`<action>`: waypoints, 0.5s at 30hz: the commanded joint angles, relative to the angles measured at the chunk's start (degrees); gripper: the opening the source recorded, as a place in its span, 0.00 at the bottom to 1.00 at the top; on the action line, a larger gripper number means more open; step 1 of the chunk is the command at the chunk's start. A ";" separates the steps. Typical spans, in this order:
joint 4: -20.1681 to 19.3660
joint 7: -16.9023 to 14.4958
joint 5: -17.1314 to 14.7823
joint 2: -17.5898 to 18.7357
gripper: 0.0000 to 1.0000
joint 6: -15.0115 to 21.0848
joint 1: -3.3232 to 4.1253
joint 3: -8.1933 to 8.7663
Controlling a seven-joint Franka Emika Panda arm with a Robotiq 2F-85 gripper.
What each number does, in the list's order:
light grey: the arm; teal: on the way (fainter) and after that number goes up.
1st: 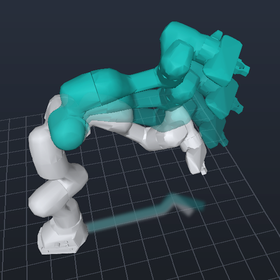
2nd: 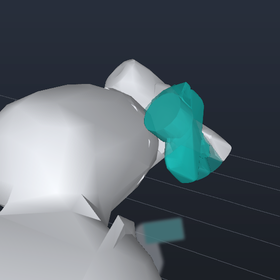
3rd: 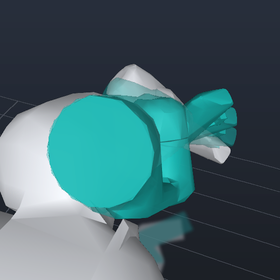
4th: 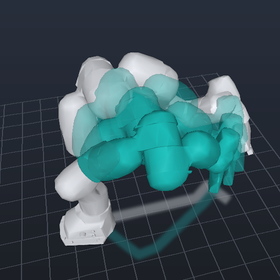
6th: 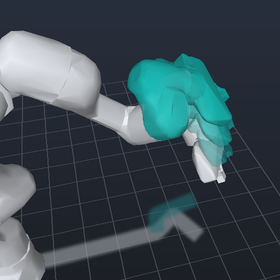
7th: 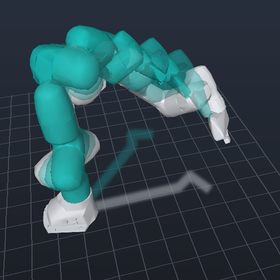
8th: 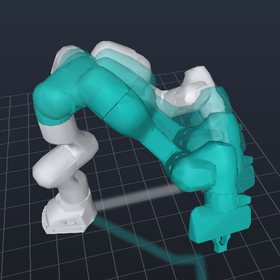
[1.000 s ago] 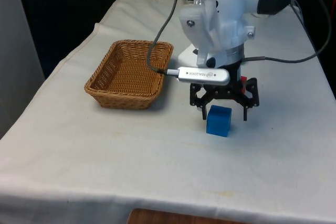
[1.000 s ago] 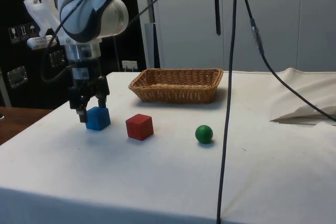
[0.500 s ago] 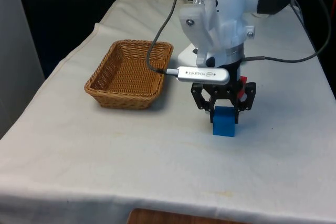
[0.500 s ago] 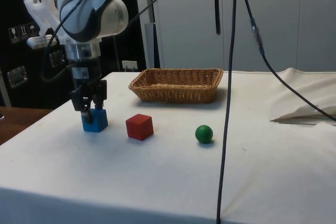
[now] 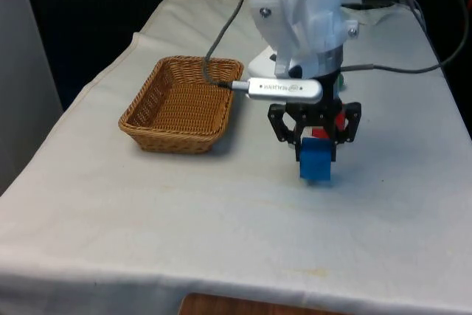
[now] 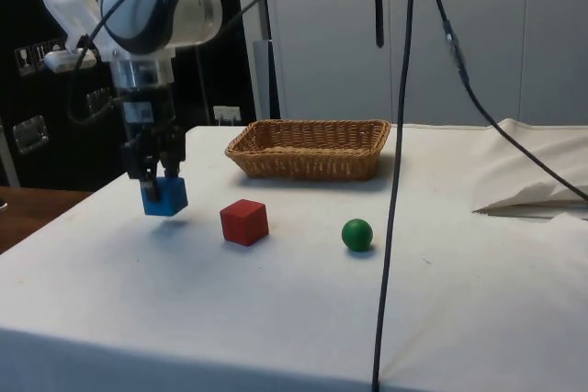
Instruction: Place all non-red objects into the basket.
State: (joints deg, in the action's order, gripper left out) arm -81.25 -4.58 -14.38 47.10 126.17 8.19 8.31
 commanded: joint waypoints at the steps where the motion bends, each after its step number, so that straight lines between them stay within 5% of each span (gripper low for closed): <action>1: -0.74 0.11 0.17 -1.15 0.50 -0.57 0.17 0.23; 15: -3.61 -0.34 0.23 -6.70 0.50 -4.58 0.06 0.86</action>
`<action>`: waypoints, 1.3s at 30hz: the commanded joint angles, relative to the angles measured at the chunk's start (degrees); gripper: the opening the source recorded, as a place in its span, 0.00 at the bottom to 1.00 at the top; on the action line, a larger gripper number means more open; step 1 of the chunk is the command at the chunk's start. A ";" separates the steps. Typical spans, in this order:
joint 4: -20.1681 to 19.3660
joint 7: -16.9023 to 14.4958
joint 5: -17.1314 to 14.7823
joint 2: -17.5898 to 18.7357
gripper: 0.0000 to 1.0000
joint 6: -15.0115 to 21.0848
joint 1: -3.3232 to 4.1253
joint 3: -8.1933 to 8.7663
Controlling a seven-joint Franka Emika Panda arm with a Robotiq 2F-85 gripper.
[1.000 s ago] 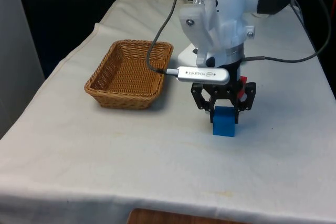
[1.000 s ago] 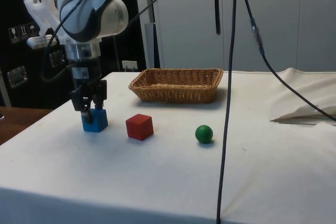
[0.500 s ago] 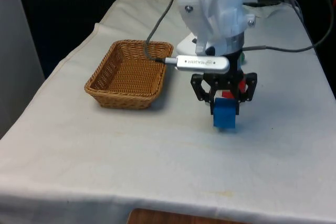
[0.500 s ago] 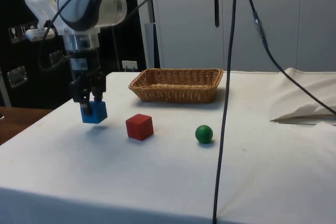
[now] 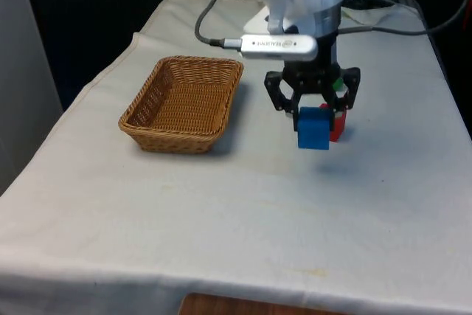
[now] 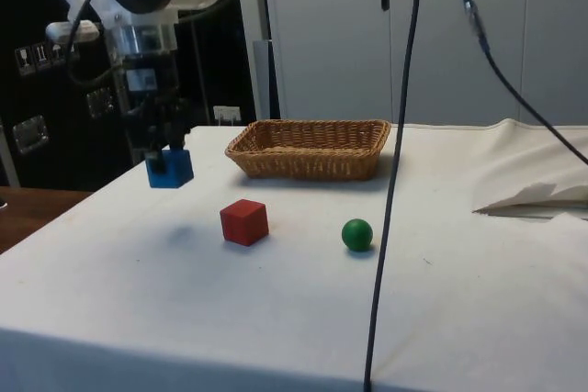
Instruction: Place all non-red objects into the basket.
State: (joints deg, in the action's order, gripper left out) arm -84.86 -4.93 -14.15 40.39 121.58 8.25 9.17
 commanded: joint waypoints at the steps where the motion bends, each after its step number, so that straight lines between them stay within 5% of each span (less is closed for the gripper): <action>1: -0.80 -0.11 0.17 -0.92 0.50 0.00 0.06 0.17; 19: -10.43 -3.95 0.06 -10.71 0.50 0.11 0.00 2.23; 39: -15.53 -12.32 -0.52 -15.13 0.50 2.06 -0.57 5.04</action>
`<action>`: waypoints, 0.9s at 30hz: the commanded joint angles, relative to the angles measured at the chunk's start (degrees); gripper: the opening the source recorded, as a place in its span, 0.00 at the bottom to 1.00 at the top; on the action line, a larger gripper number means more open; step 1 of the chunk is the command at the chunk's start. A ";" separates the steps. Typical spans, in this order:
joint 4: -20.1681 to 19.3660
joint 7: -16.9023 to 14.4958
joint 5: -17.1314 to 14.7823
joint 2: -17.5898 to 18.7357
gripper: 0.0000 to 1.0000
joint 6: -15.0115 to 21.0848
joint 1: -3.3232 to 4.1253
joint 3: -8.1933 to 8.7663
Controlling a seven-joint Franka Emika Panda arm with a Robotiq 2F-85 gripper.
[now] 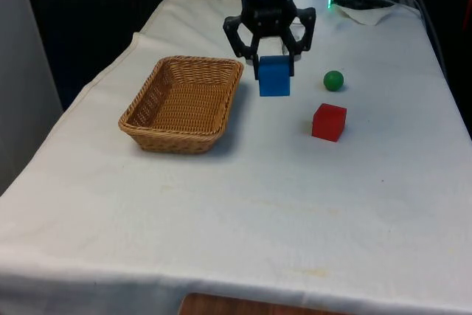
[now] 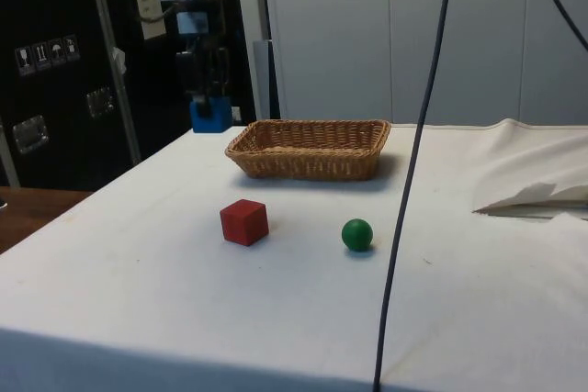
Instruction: Place all non-red objects into the basket.
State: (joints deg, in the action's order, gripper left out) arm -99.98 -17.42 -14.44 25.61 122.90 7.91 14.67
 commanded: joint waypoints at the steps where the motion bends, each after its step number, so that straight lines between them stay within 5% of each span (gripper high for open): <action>1: -0.57 -0.92 -0.34 -0.40 0.50 0.92 -0.29 -0.11; 27: -5.33 -11.80 -0.23 -3.04 0.50 0.06 -0.46 5.79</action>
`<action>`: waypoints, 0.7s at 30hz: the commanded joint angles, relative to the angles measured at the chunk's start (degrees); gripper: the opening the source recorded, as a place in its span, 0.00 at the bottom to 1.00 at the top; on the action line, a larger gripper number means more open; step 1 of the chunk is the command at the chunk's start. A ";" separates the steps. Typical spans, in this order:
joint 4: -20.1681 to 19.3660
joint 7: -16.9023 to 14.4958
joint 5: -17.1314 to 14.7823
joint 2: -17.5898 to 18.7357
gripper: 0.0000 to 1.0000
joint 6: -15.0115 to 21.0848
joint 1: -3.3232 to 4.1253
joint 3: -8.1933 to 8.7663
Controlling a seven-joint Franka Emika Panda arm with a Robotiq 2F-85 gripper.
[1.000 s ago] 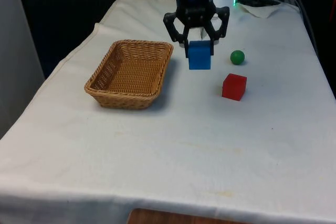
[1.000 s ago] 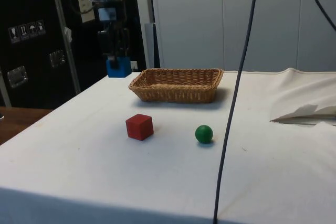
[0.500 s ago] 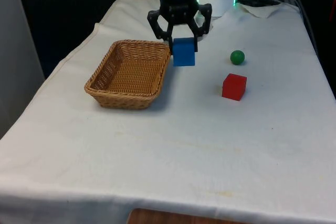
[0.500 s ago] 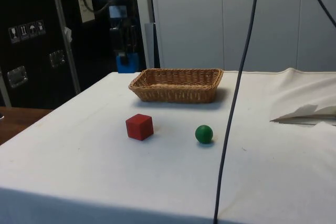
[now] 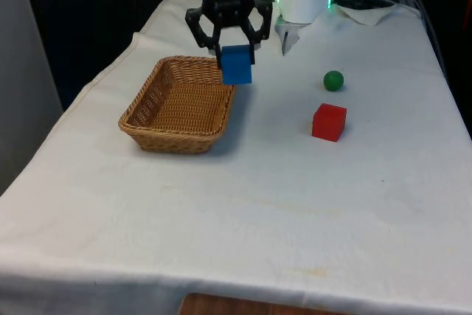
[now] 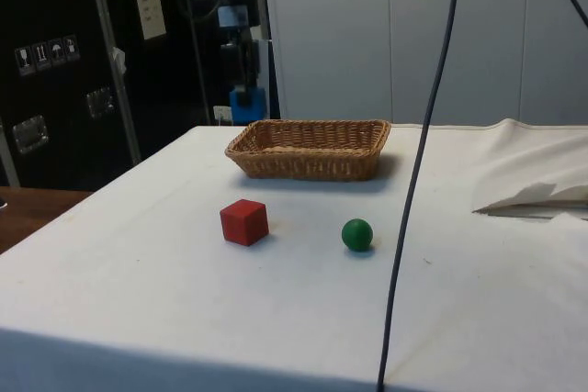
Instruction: Place all non-red objects into the basket.
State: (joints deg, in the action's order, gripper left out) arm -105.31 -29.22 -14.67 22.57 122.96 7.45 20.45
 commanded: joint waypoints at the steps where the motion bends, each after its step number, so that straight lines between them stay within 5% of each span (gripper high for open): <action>1: -0.80 -0.86 -0.23 -0.63 0.50 0.69 -0.23 0.11; 17: -3.15 -9.45 -1.26 -0.74 0.50 1.15 -0.63 4.93; 18: -2.98 -8.71 -0.80 -0.86 0.50 0.46 -0.23 5.10; 21: -3.09 -11.23 -1.72 0.06 0.50 1.83 -0.80 5.73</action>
State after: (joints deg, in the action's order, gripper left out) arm -108.40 -39.82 -15.93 22.29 123.93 6.99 26.41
